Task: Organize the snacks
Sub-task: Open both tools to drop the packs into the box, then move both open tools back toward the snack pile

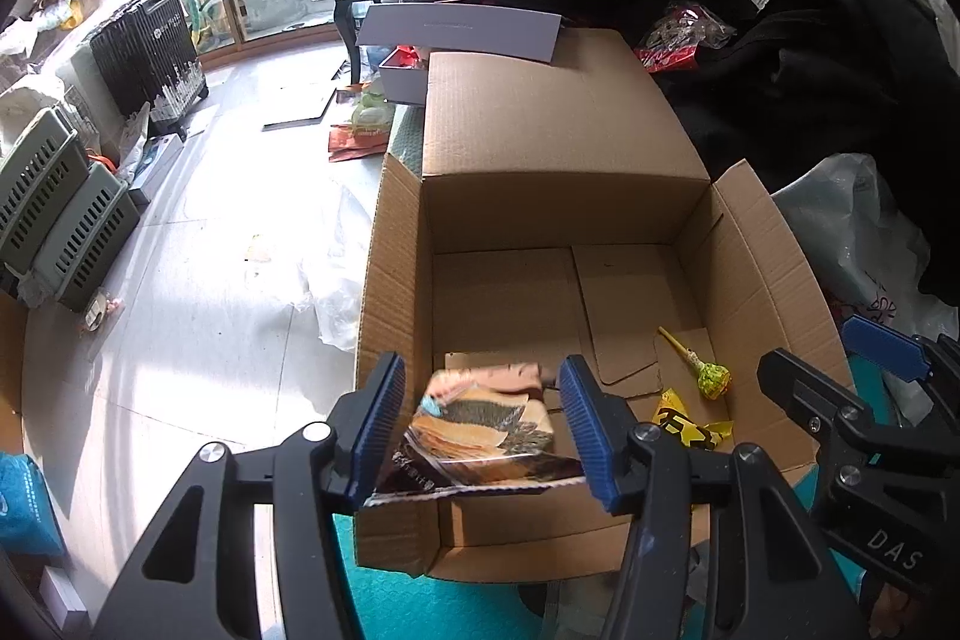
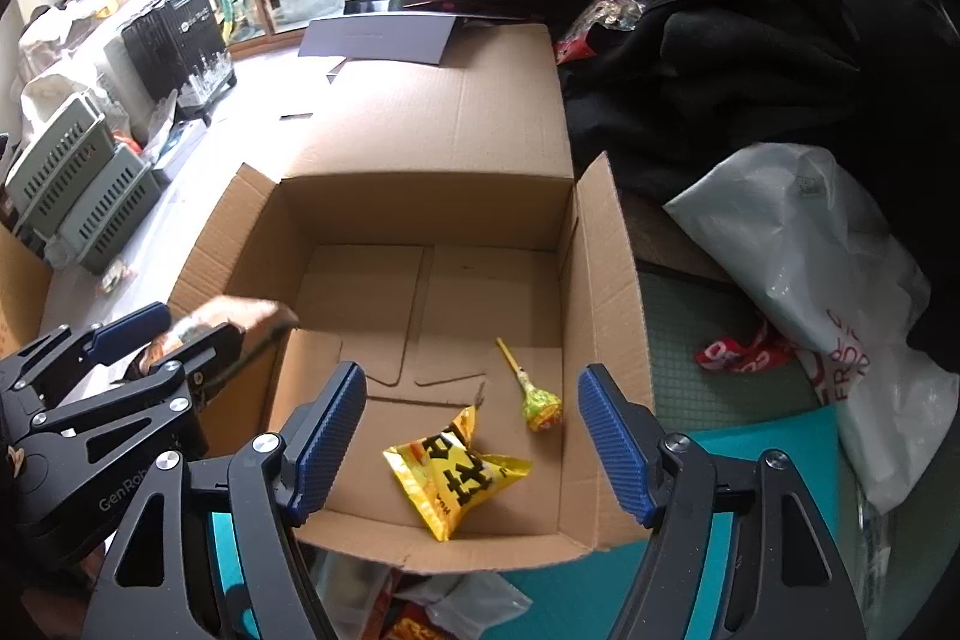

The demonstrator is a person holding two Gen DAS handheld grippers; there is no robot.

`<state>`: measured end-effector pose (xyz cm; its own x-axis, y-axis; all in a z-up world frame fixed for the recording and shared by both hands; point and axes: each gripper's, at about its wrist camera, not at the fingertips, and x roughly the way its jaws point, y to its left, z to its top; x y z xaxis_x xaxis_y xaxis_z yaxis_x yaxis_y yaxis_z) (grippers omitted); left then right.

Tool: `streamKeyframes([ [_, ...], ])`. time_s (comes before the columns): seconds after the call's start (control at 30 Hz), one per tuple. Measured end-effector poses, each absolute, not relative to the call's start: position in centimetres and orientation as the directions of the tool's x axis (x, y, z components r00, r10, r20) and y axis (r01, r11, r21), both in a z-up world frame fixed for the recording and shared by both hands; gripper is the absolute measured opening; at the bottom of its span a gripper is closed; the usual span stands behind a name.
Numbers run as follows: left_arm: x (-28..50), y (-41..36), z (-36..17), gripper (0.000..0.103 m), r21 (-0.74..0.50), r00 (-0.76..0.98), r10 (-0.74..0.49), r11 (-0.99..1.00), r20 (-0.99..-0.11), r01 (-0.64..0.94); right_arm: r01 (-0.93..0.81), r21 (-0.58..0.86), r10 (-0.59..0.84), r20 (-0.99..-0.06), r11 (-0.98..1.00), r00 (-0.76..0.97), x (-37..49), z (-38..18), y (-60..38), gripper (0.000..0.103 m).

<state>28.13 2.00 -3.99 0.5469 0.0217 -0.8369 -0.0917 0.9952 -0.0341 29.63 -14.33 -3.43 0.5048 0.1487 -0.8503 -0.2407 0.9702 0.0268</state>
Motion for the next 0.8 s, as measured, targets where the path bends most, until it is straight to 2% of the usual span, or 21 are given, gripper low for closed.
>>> streamKeyframes([
  [0.1, 27.4, 1.7, -2.2, 0.054, -0.017, 0.573, 0.04, 0.996, -0.819, -0.093, -0.239, 0.023, 0.146, -0.844, 0.971, 0.515, 28.9, -2.3, -14.5, 0.076],
  [0.17, 26.9, 1.5, -0.9, 0.064, -0.007, 0.595, 0.049, 0.996, -0.802, -0.093, -0.24, 0.021, 0.148, -0.837, 0.971, 0.526, 28.4, -1.3, -14.6, 0.077],
  [0.2, 26.6, 1.4, -0.1, 0.065, -0.003, 0.608, 0.054, 0.996, -0.792, -0.093, -0.241, 0.019, 0.148, -0.833, 0.97, 0.533, 28.1, -0.8, -14.7, 0.078],
  [0.57, 22.1, 0.6, 7.4, 0.066, -0.002, 0.707, 0.053, 0.997, -0.705, -0.077, -0.256, 0.004, 0.172, -0.751, 0.967, 0.637, 23.7, 6.6, -15.6, 0.084],
  [0.8, 18.5, 0.4, 11.1, 0.066, -0.027, 0.753, 0.026, 0.998, -0.658, -0.058, -0.261, 0.0, 0.188, -0.695, 0.965, 0.694, 20.3, 10.7, -16.3, 0.084],
])
